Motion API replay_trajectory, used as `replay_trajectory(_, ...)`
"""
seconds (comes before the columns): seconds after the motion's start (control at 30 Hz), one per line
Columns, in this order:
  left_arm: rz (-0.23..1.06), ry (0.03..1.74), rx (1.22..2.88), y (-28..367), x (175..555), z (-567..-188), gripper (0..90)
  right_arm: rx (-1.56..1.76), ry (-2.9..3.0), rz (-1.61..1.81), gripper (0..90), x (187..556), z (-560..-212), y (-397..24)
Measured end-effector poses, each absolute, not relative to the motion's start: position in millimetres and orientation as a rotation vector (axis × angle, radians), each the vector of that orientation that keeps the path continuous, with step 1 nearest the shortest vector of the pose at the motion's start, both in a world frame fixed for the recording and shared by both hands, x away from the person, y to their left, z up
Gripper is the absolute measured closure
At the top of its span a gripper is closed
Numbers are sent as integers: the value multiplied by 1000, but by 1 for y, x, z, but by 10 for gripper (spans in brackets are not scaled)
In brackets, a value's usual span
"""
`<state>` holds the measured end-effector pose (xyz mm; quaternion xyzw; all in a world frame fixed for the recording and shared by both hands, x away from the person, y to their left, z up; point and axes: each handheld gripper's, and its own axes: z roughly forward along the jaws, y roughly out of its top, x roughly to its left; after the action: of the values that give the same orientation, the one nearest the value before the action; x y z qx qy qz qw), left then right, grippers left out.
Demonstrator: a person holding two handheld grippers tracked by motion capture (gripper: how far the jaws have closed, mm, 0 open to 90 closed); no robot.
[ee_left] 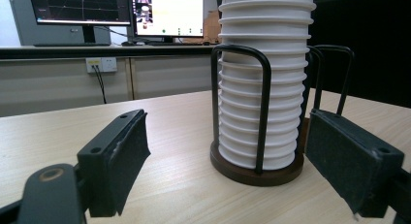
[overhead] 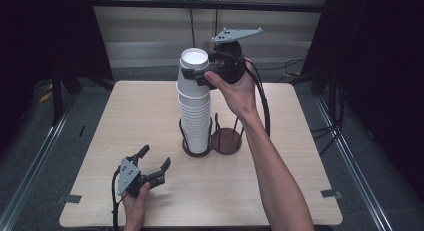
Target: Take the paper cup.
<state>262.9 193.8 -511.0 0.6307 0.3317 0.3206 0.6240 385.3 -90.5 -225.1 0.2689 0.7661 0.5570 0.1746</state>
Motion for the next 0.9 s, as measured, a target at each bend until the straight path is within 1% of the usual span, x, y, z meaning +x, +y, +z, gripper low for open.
replay_trajectory(0.9,736,761,1448,194,263,-511,157,734,1971,1759,235,372,-206,-100)
